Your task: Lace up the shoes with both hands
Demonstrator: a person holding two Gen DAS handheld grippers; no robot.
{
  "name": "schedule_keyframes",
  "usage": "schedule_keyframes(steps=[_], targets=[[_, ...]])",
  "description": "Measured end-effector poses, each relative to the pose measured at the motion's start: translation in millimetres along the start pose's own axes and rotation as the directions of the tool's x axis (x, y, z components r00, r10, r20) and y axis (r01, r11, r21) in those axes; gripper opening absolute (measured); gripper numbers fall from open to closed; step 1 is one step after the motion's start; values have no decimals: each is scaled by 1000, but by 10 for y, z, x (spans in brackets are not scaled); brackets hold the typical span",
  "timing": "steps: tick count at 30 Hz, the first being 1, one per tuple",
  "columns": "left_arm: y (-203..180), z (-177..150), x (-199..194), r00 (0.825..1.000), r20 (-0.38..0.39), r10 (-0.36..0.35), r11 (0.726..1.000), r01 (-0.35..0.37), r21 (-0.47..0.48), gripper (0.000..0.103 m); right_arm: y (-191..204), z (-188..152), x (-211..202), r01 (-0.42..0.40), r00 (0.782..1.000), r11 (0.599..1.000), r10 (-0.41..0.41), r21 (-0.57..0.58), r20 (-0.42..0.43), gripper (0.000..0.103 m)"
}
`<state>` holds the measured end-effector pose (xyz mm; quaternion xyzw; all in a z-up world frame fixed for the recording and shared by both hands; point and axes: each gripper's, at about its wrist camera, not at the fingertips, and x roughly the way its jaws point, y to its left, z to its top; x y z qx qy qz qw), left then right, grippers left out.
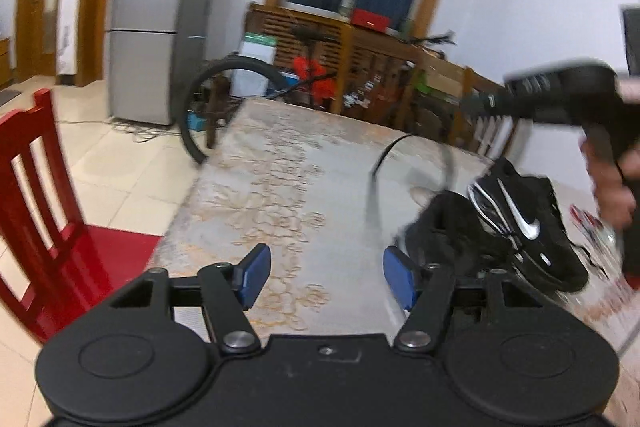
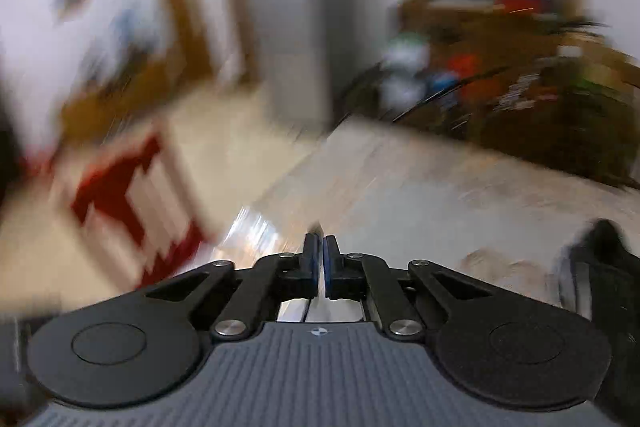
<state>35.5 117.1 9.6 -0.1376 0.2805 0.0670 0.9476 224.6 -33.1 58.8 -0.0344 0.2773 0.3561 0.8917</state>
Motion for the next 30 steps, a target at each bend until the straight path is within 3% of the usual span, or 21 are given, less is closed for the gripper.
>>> schedule_keyframes(steps=[3, 6, 7, 8, 9, 16, 20, 23, 30], targets=[[-135, -3, 77, 998, -34, -49, 998, 50, 40, 61, -210, 112, 56, 170, 985, 985, -170, -13, -9, 11], [-294, -17, 120, 994, -70, -80, 993, 85, 84, 61, -319, 44, 28, 270, 959, 961, -274, -65, -65, 16], [-347, -22, 132, 993, -83, -89, 990, 97, 98, 61, -335, -35, -77, 251, 964, 966, -255, -56, -70, 25], [-416, -32, 136, 990, -102, -102, 987, 113, 116, 61, -339, -118, -180, 232, 969, 971, -236, -48, -74, 42], [-490, -43, 137, 986, -122, -110, 983, 126, 135, 61, -318, -200, -267, 222, 971, 974, -224, -39, -80, 48], [-894, -154, 70, 965, -257, -61, 964, 124, 237, 67, -84, -711, -775, 207, 972, 977, -200, 47, -125, 49], [-1051, -208, 19, 960, -277, -33, 949, 117, 294, 69, -76, -883, -915, 254, 962, 957, -235, 142, -140, 60], [-1162, -245, 4, 958, -287, -15, 938, 112, 328, 71, -66, -1041, -1028, 281, 953, 944, -254, 174, -162, 62], [-1252, -196, 92, 946, -322, 13, 956, 83, 280, 74, -186, -1228, -1114, 350, 929, 887, -287, 301, -233, 63]])
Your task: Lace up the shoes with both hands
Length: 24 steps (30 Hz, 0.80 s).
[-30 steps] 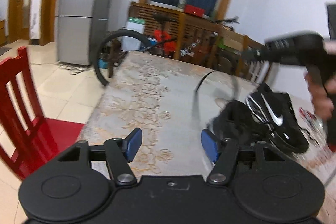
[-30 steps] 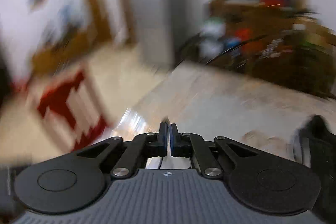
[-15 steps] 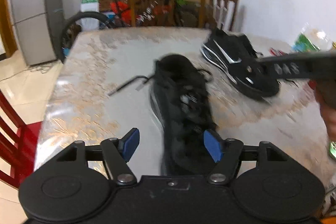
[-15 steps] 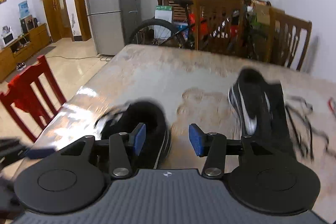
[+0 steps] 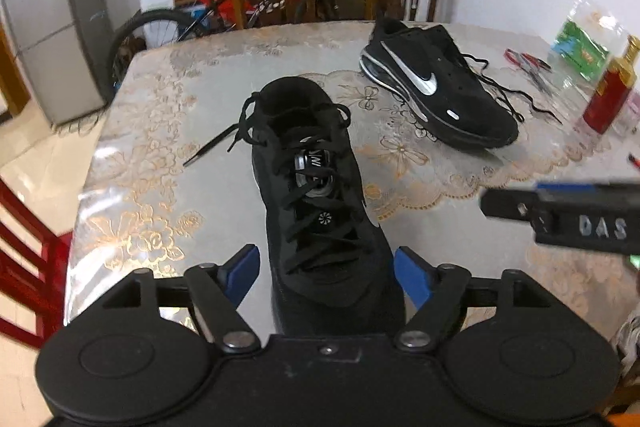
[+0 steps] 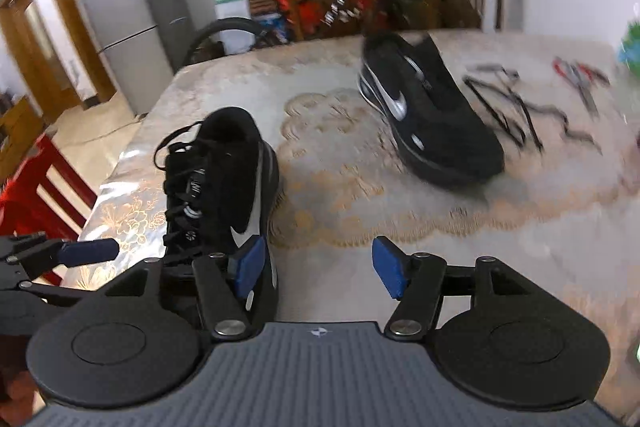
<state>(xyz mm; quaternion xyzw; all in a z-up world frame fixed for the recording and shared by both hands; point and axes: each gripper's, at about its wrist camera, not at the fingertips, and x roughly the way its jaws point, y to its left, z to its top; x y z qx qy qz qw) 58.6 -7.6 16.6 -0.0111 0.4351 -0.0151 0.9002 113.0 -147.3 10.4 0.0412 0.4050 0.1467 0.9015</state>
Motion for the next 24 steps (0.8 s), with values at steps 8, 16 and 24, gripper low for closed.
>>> schedule_keyframes(steps=[8, 16, 24], targets=[[-18, -30, 139, 994, -90, 54, 994, -62, -91, 74, -89, -174, 23, 43, 997, 997, -39, 68, -67, 64], [-78, -60, 106, 991, -116, 59, 993, -71, -94, 74, -121, -242, 49, 24, 995, 997, -17, 74, -93, 64], [-146, -70, 111, 990, -121, 78, 993, -87, -74, 75, -170, -236, 45, 15, 996, 997, -8, 73, -93, 64]])
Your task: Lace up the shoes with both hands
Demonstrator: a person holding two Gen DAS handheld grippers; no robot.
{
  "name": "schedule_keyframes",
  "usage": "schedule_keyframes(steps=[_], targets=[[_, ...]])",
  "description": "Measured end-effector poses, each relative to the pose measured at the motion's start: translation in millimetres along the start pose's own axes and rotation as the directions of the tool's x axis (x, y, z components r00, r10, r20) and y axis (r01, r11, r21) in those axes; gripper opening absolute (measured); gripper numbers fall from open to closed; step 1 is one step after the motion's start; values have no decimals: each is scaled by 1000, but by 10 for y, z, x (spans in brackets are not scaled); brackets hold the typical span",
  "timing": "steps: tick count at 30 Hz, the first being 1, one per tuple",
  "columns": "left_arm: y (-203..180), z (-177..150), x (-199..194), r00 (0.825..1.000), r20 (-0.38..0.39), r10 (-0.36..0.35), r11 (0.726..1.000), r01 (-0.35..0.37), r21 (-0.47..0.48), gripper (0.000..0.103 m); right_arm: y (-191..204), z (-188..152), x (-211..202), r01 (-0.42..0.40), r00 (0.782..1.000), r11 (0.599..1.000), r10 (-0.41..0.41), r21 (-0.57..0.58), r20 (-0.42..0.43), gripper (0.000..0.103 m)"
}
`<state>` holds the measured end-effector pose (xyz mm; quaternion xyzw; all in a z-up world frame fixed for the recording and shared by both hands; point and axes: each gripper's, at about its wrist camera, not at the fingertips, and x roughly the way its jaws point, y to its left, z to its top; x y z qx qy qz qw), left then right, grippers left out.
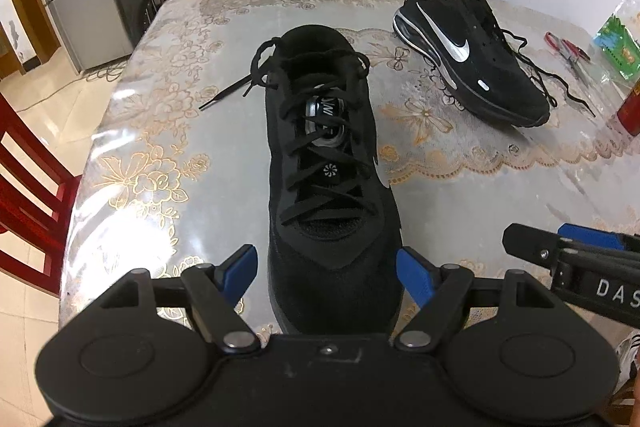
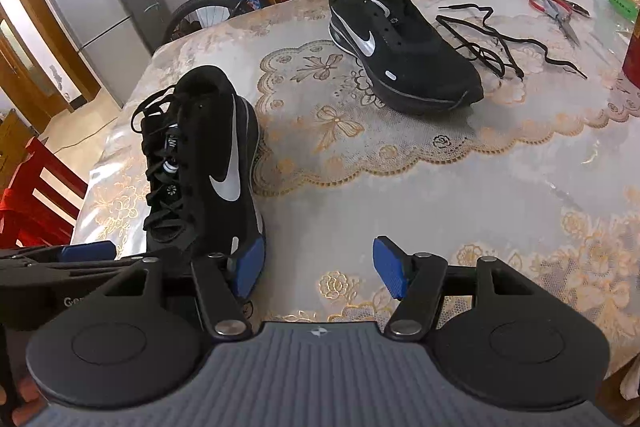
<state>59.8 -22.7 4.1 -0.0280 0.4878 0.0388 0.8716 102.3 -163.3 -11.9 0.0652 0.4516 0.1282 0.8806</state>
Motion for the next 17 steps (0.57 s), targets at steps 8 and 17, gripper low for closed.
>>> schedule_keyframes(steps=[8, 17], targets=[[3, 13, 43, 999, -18, 36, 999, -37, -20, 83, -32, 25, 13, 2, 1000, 1000, -2, -11, -2, 64], [-6, 32, 17, 999, 8, 52, 998, -52, -18, 90, -10, 63, 7, -1, 1000, 999, 1, -38, 10, 64]])
